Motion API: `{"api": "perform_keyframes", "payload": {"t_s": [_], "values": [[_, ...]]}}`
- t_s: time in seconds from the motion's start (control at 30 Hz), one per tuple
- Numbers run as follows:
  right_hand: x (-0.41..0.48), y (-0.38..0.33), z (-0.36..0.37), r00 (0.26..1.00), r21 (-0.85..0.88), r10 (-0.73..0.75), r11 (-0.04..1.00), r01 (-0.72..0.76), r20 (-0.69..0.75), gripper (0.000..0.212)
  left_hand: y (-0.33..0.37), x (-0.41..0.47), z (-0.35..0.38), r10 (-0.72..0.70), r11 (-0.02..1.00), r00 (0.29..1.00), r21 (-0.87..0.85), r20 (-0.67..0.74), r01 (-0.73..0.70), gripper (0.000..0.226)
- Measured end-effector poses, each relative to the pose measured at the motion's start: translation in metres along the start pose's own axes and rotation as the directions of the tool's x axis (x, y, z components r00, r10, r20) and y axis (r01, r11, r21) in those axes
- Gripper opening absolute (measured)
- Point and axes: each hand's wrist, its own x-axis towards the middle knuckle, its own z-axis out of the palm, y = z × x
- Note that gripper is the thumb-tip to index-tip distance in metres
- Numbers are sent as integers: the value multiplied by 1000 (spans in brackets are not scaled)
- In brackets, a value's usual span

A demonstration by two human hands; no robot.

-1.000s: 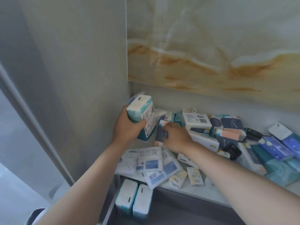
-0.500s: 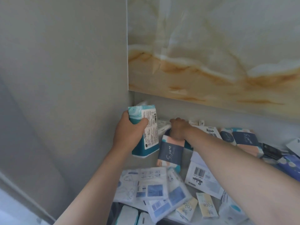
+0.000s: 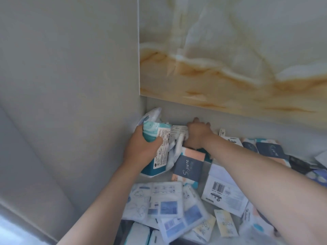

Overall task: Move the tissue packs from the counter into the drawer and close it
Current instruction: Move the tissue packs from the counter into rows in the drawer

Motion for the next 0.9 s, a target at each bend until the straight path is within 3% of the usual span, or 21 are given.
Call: {"api": "perform_keyframes", "payload": {"t_s": [0.17, 0.27, 0.4, 0.5, 0.6, 0.8, 0.9], "values": [[-45, -5, -25, 983, 41, -18, 999, 26, -185, 62, 7, -25, -1, 75, 994, 997, 83, 6, -75, 65], [-81, -4, -32, 970, -38, -23, 999, 14, -240, 53, 16, -38, -9, 100, 990, 995, 107, -30, -96, 64], [-132, 6, -33, 937, -149, -78, 988, 28, -341, 53, 25, -64, -20, 69, 997, 996, 21, -55, -68, 60], [-168, 17, -43, 899, -141, -81, 990, 21, -431, 62, 31, -89, -27, 74, 995, 996, -67, -51, -77, 66], [-206, 22, -61, 860, -81, -66, 996, 28, -505, 68, 35, -119, -31, 145, 987, 989, -71, 38, -142, 66], [-294, 25, -79, 899, 288, 3, 948, 137, -439, 56, 26, -173, -44, 260, 948, 964, 174, 50, -265, 61], [-335, 26, -61, 965, 341, -42, 931, 132, -259, 49, 14, -196, -46, 223, 953, 971, 190, 92, -237, 62]]}}
